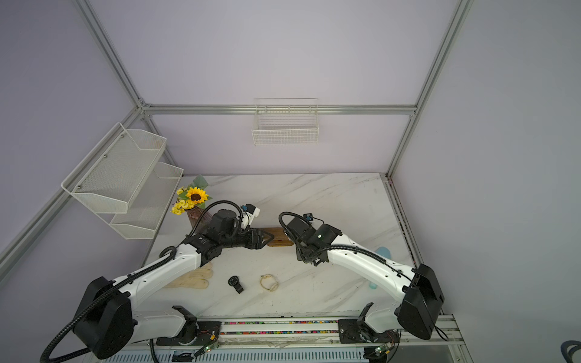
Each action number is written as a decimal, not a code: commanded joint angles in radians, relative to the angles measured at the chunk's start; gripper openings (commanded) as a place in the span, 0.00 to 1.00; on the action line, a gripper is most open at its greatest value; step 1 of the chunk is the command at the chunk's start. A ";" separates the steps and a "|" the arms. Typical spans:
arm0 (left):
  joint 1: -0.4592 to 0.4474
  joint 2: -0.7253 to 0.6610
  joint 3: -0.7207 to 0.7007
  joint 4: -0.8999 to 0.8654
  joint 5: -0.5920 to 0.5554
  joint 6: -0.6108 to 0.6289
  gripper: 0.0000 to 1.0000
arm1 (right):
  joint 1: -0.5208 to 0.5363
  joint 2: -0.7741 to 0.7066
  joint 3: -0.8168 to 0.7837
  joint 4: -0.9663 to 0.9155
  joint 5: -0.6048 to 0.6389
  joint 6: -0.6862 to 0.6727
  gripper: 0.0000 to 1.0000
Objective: Place watch on stand
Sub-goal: Adjust the watch at the center of the board.
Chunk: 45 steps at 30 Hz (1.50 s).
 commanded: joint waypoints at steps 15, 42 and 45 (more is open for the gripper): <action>-0.155 -0.014 0.013 0.209 0.016 -0.004 0.73 | 0.008 -0.102 -0.038 0.173 -0.236 -0.017 0.04; -0.156 -0.053 -0.023 0.084 -0.071 0.056 0.72 | -0.032 -0.150 -0.522 0.523 -0.336 0.114 0.09; -0.156 -0.046 -0.025 0.077 -0.077 0.056 0.72 | -0.032 -0.144 -0.548 0.575 -0.330 0.125 0.12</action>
